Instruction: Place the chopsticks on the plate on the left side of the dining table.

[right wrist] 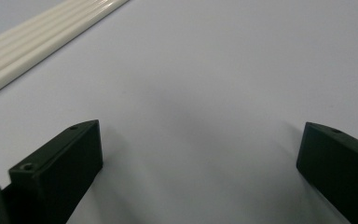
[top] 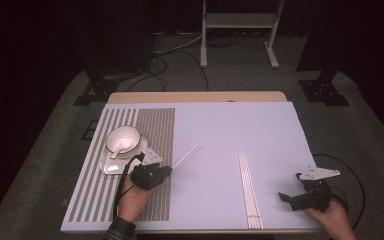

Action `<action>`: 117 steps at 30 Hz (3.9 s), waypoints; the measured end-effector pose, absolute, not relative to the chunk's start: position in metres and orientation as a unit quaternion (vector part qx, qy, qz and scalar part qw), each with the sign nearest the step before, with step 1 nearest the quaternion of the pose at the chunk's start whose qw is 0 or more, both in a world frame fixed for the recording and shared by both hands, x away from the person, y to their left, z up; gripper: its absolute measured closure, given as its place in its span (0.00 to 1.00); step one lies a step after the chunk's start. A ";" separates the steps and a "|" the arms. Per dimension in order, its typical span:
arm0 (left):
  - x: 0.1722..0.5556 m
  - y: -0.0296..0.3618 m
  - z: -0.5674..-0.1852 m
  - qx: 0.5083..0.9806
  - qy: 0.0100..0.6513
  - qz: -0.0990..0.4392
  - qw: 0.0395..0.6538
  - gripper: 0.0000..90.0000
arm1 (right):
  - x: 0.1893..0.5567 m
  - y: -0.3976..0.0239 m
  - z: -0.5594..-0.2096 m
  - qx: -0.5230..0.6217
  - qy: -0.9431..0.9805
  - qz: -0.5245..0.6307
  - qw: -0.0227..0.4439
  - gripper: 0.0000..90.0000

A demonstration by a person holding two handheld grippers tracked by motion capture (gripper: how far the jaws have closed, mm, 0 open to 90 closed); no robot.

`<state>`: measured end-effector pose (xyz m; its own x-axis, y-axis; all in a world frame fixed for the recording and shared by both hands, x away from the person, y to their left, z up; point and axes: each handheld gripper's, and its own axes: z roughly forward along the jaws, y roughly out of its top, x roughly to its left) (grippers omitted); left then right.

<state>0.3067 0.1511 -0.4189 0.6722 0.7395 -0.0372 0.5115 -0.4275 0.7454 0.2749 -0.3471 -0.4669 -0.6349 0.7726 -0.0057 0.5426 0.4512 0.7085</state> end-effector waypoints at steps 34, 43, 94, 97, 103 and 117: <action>0.318 0.229 -0.418 0.799 0.451 0.186 0.350 0.93 | 0.275 -0.347 -0.467 0.394 0.835 0.346 0.166 0.00; 0.321 0.239 -0.421 0.795 0.461 0.200 0.340 0.93 | 0.275 -0.347 -0.467 0.394 0.835 0.345 0.166 0.00; 0.327 0.257 -0.429 0.790 0.477 0.203 0.326 0.93 | 0.275 -0.347 -0.467 0.394 0.835 0.346 0.166 0.00; 0.327 0.257 -0.429 0.789 0.478 0.203 0.327 0.92 | 0.275 -0.347 -0.467 0.394 0.835 0.346 0.166 0.00; 0.327 0.259 -0.430 0.788 0.479 0.204 0.329 0.92 | 0.275 -0.347 -0.467 0.394 0.835 0.346 0.166 0.00; 0.327 0.262 -0.430 0.784 0.483 0.205 0.331 0.91 | 0.275 -0.347 -0.467 0.394 0.835 0.346 0.166 0.00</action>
